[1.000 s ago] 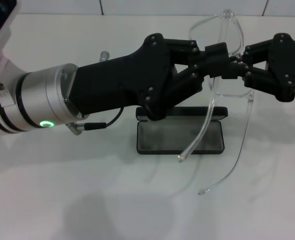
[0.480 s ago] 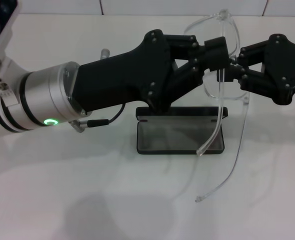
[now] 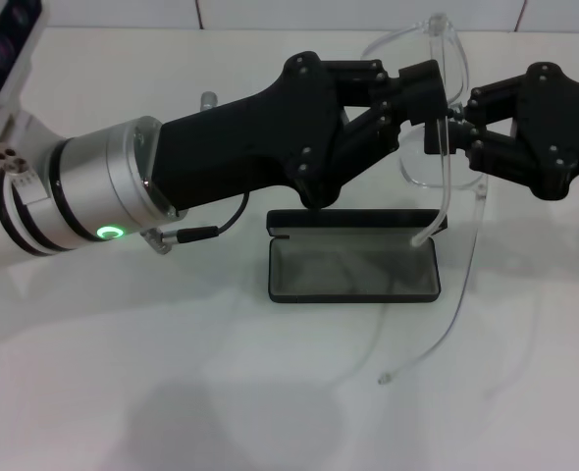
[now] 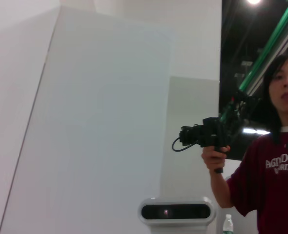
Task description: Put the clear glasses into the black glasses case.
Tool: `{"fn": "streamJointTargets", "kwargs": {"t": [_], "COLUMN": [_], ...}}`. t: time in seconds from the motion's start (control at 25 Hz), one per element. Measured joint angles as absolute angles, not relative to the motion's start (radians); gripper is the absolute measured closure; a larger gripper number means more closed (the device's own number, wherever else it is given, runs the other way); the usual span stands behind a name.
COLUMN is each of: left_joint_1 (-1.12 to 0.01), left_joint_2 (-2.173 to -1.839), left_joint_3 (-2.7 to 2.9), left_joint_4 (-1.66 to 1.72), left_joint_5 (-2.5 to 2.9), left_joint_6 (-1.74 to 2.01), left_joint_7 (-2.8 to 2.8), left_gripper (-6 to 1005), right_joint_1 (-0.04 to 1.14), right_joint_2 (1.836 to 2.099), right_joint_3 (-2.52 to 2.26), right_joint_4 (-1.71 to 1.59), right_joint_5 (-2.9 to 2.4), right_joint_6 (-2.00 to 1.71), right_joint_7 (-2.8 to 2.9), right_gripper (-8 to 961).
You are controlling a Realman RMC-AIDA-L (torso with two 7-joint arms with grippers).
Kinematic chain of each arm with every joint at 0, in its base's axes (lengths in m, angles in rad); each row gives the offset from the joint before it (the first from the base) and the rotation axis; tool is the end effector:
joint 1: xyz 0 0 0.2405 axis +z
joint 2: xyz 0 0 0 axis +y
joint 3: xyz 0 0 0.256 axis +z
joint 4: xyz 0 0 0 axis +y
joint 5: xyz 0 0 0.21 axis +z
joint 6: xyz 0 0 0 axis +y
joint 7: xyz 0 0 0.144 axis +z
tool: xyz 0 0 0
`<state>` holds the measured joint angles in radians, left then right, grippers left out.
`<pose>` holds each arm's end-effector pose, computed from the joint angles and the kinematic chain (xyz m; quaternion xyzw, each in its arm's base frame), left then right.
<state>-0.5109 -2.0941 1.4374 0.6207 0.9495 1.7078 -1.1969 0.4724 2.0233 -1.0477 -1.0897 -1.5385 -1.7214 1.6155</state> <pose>-0.1402 0.2988 -0.0197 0.8413 0.0631 0.5369 0.0053 0.1575 0.3248 0.0574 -0.9418 0.0566 0.3281 0.0473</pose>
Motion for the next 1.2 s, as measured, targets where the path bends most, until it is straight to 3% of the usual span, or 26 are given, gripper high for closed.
{"fn": "streamJointTargets", "kwargs": {"t": [1.2], "left_joint_1": [-0.503], "left_joint_2": [-2.102], "left_joint_3": [1.446], "left_joint_4": [0.618], "left_joint_5": [0.926], "left_joint_6": [1.64], "left_joint_7": [-1.18], "left_gripper": [919], "right_joint_1": [0.479], "right_joint_2": [2.025], "right_joint_3": [-1.103], "right_joint_4": [-1.079], "right_joint_5": [-1.538], "right_joint_6": [-1.628], "right_joint_7": [1.591], "right_gripper": [823]}}
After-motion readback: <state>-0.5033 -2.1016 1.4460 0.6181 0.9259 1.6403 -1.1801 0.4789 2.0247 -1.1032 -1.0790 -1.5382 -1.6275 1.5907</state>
